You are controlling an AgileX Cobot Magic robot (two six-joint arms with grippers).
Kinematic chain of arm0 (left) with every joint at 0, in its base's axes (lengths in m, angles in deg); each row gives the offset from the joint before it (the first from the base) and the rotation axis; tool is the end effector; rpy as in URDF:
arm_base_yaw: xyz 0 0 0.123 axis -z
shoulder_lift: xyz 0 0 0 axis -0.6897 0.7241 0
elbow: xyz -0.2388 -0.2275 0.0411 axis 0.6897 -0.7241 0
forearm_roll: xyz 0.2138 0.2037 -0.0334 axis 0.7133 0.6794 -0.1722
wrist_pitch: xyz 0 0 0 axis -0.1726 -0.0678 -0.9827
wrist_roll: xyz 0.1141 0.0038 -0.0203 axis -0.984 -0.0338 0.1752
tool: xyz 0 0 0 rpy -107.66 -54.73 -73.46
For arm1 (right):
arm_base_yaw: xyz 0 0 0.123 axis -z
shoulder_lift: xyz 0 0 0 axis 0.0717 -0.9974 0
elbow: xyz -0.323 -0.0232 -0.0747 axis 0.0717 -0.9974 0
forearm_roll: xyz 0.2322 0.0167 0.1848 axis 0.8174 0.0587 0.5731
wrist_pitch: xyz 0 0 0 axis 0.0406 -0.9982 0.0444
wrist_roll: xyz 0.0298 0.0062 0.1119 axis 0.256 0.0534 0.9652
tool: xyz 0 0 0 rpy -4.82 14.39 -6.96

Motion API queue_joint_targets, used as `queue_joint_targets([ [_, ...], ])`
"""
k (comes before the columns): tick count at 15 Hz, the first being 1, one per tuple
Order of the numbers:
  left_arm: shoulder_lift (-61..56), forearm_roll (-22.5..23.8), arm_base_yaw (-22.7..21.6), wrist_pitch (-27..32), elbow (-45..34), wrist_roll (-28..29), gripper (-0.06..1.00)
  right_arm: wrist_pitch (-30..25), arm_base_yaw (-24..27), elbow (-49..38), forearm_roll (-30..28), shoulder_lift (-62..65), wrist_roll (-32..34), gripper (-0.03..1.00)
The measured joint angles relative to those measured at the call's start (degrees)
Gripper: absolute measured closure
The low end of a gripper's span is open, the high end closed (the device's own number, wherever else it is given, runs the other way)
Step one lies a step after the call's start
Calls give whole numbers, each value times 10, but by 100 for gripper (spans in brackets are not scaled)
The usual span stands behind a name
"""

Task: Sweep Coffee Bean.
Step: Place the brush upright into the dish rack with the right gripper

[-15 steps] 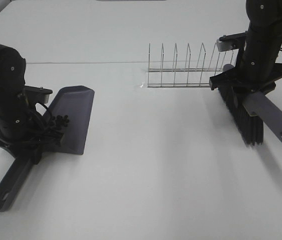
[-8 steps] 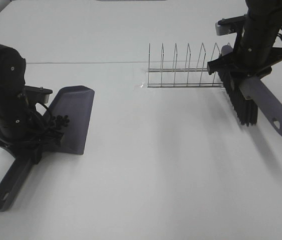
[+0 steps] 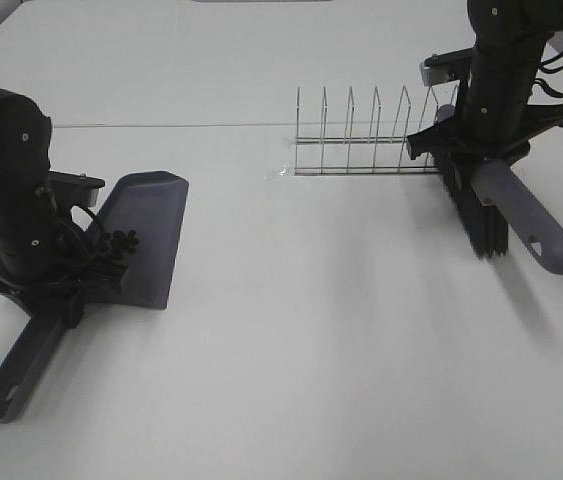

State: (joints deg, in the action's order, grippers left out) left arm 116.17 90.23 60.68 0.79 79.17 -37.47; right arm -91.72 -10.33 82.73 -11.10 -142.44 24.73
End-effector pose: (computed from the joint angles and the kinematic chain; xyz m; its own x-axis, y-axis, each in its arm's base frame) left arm 0.3848 -0.1122 0.0807 -0.9952 0.0913 -0.0339 0.0898 0.9950 0.0432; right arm 0.5057 0.1072 0.1616 -0.9556 -0.1145 -0.2716 -0.0747 0.9855 -0.1524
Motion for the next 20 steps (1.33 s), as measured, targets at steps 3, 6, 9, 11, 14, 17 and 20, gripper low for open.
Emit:
queue_joint_targets([
  [3,0,0,0,0,0,0,58,-15,2,56,-5,-28,2,62],
  [6,0,0,0,0,0,0,58,-17,9,94,1,-48,1,62],
  [9,0,0,0,0,0,0,58,0,24,115,22,-61,-28,62],
  [11,0,0,0,0,0,0,58,5,27,116,35,-72,-41,62],
  [14,0,0,0,0,0,0,58,24,28,117,43,-77,-41,62],
  [17,0,0,0,0,0,0,58,37,28,117,41,-77,-22,62],
  [20,0,0,0,0,0,0,58,63,27,117,37,-78,-9,47],
])
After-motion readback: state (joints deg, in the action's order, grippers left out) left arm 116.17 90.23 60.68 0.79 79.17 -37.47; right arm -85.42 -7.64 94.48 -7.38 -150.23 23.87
